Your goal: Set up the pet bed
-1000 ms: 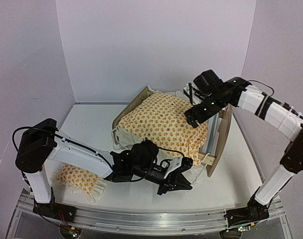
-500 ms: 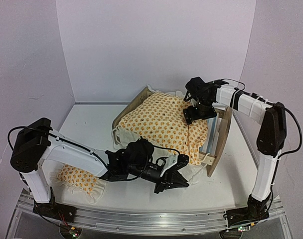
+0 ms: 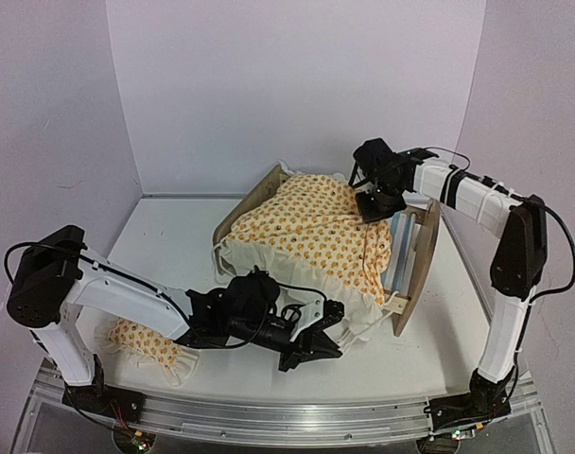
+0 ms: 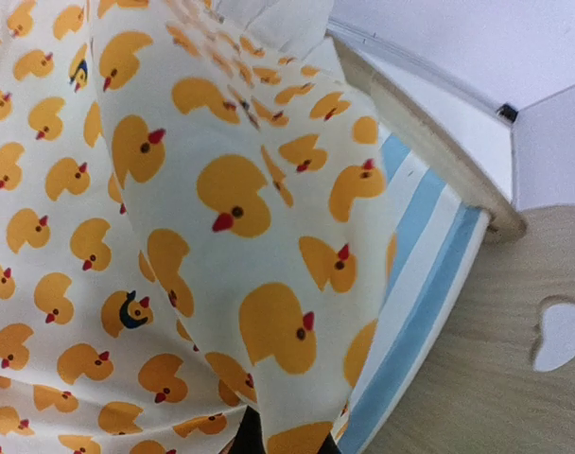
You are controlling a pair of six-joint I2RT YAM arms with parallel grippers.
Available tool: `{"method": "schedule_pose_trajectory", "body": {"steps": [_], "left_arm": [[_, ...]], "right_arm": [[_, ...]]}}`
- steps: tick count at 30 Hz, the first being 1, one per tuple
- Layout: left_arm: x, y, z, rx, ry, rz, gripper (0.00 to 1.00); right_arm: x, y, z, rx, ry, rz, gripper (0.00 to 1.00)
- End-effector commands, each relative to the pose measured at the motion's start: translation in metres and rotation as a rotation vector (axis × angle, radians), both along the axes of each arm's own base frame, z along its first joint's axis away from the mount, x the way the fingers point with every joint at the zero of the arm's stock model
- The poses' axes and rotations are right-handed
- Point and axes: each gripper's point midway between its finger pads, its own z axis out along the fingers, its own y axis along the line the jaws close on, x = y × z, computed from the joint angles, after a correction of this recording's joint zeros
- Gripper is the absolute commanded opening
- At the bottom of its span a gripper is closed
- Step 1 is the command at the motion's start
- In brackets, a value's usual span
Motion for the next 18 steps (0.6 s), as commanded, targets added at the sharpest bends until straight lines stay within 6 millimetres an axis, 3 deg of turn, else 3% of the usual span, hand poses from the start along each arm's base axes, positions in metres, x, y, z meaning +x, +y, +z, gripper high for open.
{"method": "schedule_pose_trajectory", "body": {"steps": [1,8,9,12,15,18], "left_arm": [[-0.004,0.010,0.017,-0.018,-0.044,-0.011,0.00],[-0.027,0.017,0.038,-0.032,0.000,-0.121,0.00],[-0.027,0.016,0.042,-0.038,0.001,-0.127,0.00],[-0.028,0.013,0.053,-0.058,0.002,-0.135,0.00],[-0.021,0.007,0.056,-0.063,-0.011,-0.103,0.00],[-0.011,0.004,0.047,-0.046,-0.039,-0.053,0.00]], "right_arm": [[0.028,-0.014,0.079,-0.065,-0.246,0.018,0.00],[0.057,-0.011,0.065,-0.230,-0.311,0.169,0.01],[0.062,-0.014,0.061,-0.242,-0.309,0.167,0.09],[0.070,-0.034,0.054,-0.329,-0.297,0.101,0.12],[0.054,-0.047,0.056,-0.335,-0.231,0.021,0.38],[0.017,-0.039,0.069,-0.274,-0.169,0.010,0.72]]}}
